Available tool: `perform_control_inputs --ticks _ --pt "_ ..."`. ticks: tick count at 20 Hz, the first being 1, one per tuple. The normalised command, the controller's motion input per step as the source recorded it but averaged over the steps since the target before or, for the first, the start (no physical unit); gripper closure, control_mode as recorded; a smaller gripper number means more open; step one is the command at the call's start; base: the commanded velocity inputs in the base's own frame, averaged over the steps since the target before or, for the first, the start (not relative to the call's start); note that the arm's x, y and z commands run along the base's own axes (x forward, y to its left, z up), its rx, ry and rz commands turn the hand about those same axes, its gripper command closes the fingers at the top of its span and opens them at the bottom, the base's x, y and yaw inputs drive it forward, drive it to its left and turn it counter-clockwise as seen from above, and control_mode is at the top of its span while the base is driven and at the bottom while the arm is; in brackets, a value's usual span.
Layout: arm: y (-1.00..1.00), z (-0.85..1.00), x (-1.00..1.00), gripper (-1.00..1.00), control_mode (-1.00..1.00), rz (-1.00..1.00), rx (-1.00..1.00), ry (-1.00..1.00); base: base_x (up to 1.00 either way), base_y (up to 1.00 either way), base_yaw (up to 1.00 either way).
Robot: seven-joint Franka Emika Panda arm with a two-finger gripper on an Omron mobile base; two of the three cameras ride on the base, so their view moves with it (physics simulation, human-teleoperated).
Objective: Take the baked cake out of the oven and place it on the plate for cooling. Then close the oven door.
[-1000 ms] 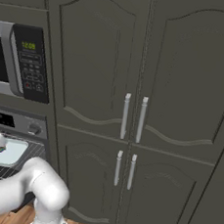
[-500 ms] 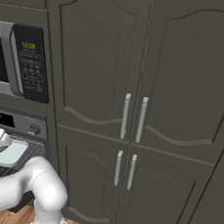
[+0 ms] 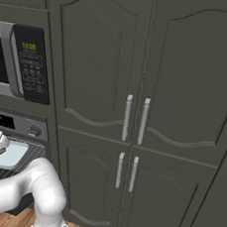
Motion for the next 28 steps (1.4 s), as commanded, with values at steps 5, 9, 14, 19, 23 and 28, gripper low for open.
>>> perform_control_inputs --ticks 5,9,14,19,23,28 --pt "0.08 -0.29 0.31 -1.00 -1.00 0.00 0.00 0.01 0.00 0.00 0.00" --pt "0.22 -0.30 0.24 -1.00 -1.00 0.00 0.01 0.03 0.00 0.00 0.00" --pt "0.27 -0.30 0.17 -1.00 -1.00 0.00 0.01 0.03 0.00 0.00 0.00" --pt "0.26 -0.25 0.10 -1.00 -1.00 0.00 0.00 0.01 0.00 0.00 0.00" --pt "0.31 -0.18 0.13 -1.00 -1.00 0.00 0.00 0.00 0.00 0.00 0.00" --pt "0.22 -0.12 0.20 -1.00 -1.00 0.00 0.00 0.00 0.00 0.00 0.00"
